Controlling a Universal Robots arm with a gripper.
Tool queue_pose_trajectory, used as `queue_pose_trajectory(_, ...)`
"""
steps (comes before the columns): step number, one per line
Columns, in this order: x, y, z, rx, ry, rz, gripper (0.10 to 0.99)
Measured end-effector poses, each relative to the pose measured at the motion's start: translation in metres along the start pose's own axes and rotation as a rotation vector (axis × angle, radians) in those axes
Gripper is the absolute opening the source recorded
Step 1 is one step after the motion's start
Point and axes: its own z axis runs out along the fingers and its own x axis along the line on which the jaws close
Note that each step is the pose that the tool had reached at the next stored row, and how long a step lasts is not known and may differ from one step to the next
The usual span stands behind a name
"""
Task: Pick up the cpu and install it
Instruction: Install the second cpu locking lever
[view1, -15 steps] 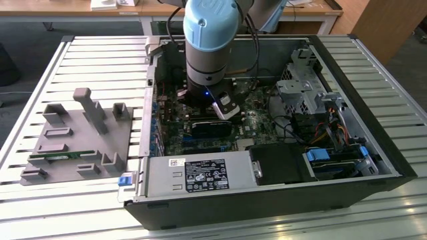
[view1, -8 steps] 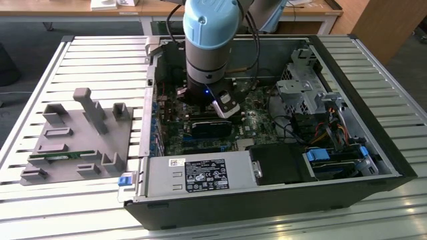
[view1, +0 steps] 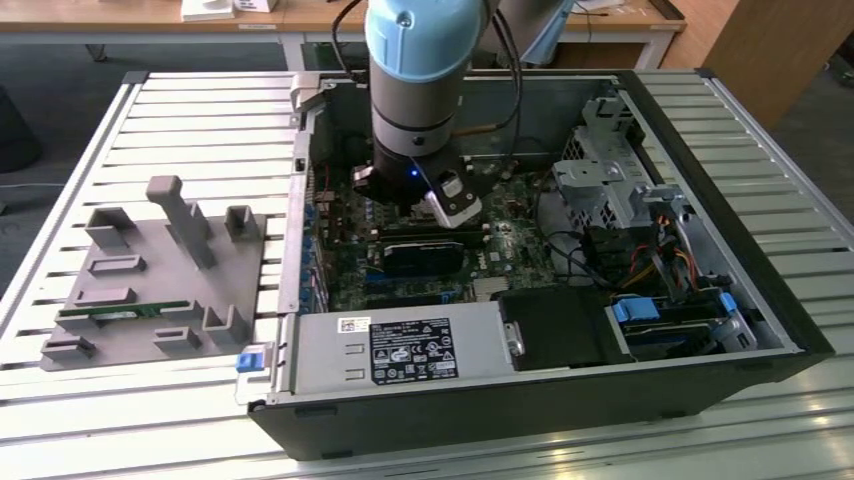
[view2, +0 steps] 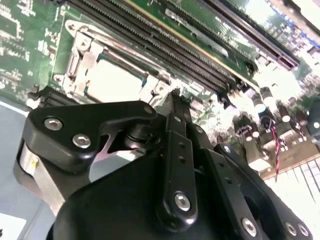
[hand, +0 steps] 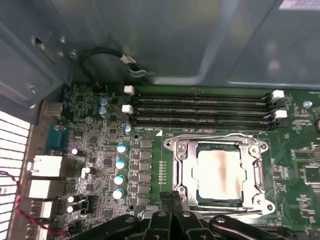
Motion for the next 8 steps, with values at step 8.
queue_pose_trajectory(8, 0.0, 0.0039, -0.013, 0.0, -0.0001, 0.0, 0.106)
